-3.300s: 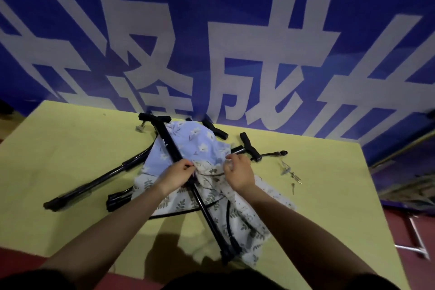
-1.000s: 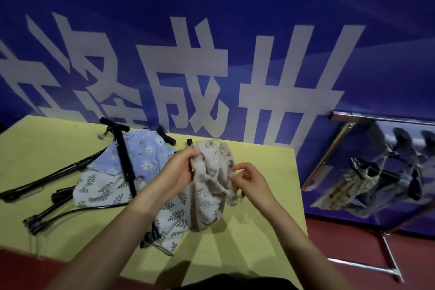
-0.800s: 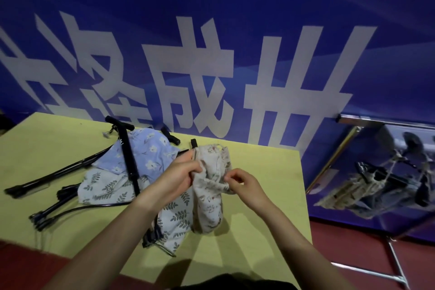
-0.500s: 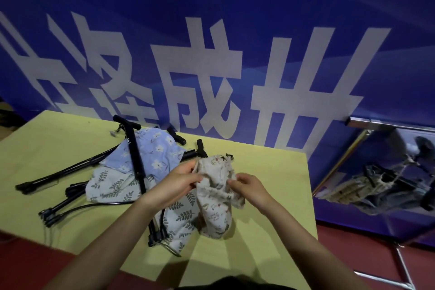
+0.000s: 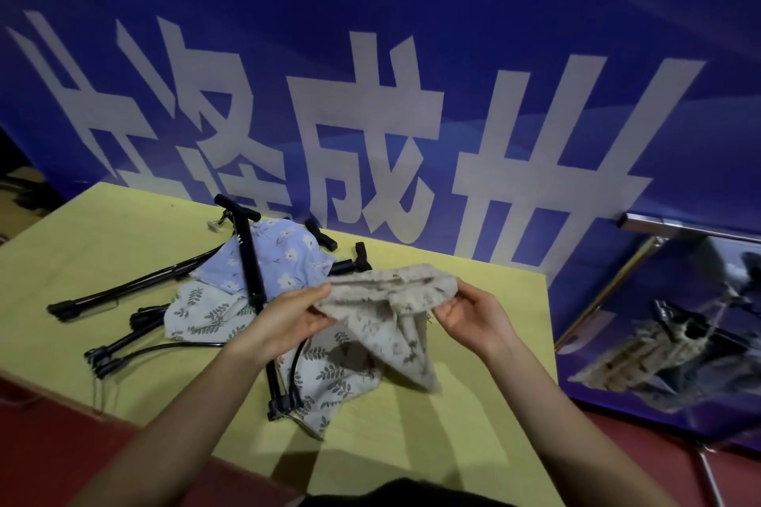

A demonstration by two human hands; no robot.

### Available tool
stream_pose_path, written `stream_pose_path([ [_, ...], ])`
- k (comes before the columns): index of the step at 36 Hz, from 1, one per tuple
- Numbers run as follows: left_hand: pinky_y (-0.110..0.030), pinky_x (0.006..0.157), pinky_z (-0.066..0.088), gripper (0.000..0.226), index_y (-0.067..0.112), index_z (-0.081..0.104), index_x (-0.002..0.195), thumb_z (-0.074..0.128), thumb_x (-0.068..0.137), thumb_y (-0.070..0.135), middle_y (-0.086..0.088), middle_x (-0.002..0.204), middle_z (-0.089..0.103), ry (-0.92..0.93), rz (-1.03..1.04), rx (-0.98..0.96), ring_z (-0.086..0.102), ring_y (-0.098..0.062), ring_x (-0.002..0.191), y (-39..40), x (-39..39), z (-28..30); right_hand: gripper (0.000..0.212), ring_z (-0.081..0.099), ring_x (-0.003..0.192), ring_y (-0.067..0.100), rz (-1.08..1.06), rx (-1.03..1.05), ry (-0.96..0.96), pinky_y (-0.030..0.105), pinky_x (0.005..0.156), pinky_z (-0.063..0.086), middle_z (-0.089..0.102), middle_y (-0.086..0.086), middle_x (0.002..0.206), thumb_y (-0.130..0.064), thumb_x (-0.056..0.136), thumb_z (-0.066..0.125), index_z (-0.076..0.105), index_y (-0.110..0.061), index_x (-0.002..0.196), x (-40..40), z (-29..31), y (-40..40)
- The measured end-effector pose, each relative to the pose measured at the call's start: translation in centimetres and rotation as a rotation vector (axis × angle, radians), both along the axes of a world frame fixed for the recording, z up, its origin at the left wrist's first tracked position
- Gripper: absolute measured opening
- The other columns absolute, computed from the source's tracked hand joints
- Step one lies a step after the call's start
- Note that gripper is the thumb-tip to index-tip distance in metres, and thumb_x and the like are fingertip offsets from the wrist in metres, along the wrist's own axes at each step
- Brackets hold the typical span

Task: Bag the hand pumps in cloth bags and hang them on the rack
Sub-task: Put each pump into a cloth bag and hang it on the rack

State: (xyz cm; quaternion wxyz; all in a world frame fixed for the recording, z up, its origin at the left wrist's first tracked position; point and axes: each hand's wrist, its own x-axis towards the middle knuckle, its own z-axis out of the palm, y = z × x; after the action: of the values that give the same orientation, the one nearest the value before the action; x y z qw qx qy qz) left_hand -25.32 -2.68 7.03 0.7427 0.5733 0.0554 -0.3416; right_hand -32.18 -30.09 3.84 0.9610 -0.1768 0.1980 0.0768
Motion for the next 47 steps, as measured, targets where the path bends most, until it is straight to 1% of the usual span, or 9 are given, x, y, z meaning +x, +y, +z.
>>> stream_pose_path([
  [6,-0.043,0.073,0.060,0.060,-0.003,0.075,0.085,0.098,0.030,0.006,-0.020,0.101,0.071,0.202,0.224,-0.570,0.072,-0.028,0.091,-1.1,-0.2,1.0,0.040,0.073,0.081,0.032,0.112,-0.009,0.123,0.035,0.068,0.059,0.071,0.021,0.102,-0.006,0.073,0.069,0.062,0.006,0.110,-1.2,-0.5,0.9],
  [9,-0.047,0.096,0.051,0.071,-0.008,0.065,0.114,0.093,0.050,0.006,-0.023,0.125,0.061,0.293,0.224,-0.636,0.063,-0.032,0.113,-1.2,-0.2,1.2,0.042,0.072,0.082,0.033,0.136,-0.002,0.122,0.035,0.064,0.061,0.071,0.019,0.103,-0.009,0.069,0.076,0.067,0.003,0.108,-1.5,-0.5,1.8],
  [12,-0.047,0.115,0.028,0.088,-0.001,0.047,0.138,0.088,0.062,0.018,-0.022,0.144,0.044,0.301,0.127,-0.591,0.044,-0.034,0.134,-1.5,-0.6,1.7,0.071,0.072,0.085,0.034,0.172,0.037,0.103,0.037,0.066,0.061,0.070,0.018,0.106,-0.001,0.040,0.094,0.070,0.003,0.107,-1.3,-1.0,2.0],
  [18,-0.052,0.082,0.055,0.072,-0.008,0.067,0.110,0.093,0.048,0.018,-0.027,0.119,0.062,0.252,-0.002,-0.515,0.065,-0.040,0.104,-2.1,-1.6,2.9,0.034,0.073,0.080,0.031,0.206,-0.067,0.198,0.034,0.065,0.060,0.072,0.020,0.101,-0.017,0.084,0.056,0.063,0.003,0.111,-1.1,-2.5,3.2],
  [23,-0.049,0.089,0.053,0.065,-0.003,0.068,0.103,0.092,0.047,0.021,-0.024,0.108,0.065,0.247,-0.006,-0.394,0.066,-0.038,0.099,-1.8,-0.9,2.4,0.034,0.072,0.089,0.030,0.161,-0.172,0.173,0.035,0.070,0.061,0.069,0.021,0.110,-0.020,0.102,0.043,0.060,0.005,0.115,-0.2,-4.3,3.3],
  [27,-0.039,0.085,0.054,0.037,-0.001,0.069,0.098,0.068,0.074,0.027,-0.020,0.098,0.068,0.243,0.059,-0.227,0.068,-0.032,0.091,-2.0,0.1,1.5,0.028,0.066,0.092,0.027,0.151,-0.464,0.132,0.036,0.083,0.054,0.067,0.017,0.110,-0.011,0.101,0.040,0.060,0.006,0.111,0.8,-5.0,3.1],
  [31,-0.034,0.074,0.049,0.033,0.005,0.061,0.078,0.074,0.064,0.032,-0.012,0.080,0.061,0.265,0.107,-0.041,0.062,-0.026,0.074,-1.7,1.8,-0.5,0.022,0.045,0.040,0.012,0.187,-0.912,0.351,0.024,0.049,0.042,0.049,0.001,0.048,-0.005,0.093,0.049,0.057,-0.006,0.072,0.1,-7.2,1.6],
  [36,-0.024,0.052,0.052,0.033,0.003,0.062,0.074,0.054,0.093,0.028,-0.011,0.060,0.065,0.244,0.159,0.116,0.065,-0.022,0.051,-3.2,1.8,-1.6,0.028,0.042,0.043,0.014,0.233,-1.307,0.527,0.021,0.044,0.032,0.050,0.005,0.054,-0.008,0.091,0.054,0.052,-0.009,0.063,-2.0,-10.9,-1.6],
  [47,-0.047,0.094,0.048,0.025,0.007,0.065,0.092,0.056,0.095,0.030,-0.021,0.103,0.067,0.005,0.125,0.500,0.064,-0.032,0.097,-5.5,4.0,-5.2,0.025,0.062,0.087,0.028,0.474,-1.651,0.512,0.030,0.068,0.046,0.063,0.005,0.089,-0.035,0.086,0.061,0.059,-0.013,0.098,3.9,-11.6,0.8],
])
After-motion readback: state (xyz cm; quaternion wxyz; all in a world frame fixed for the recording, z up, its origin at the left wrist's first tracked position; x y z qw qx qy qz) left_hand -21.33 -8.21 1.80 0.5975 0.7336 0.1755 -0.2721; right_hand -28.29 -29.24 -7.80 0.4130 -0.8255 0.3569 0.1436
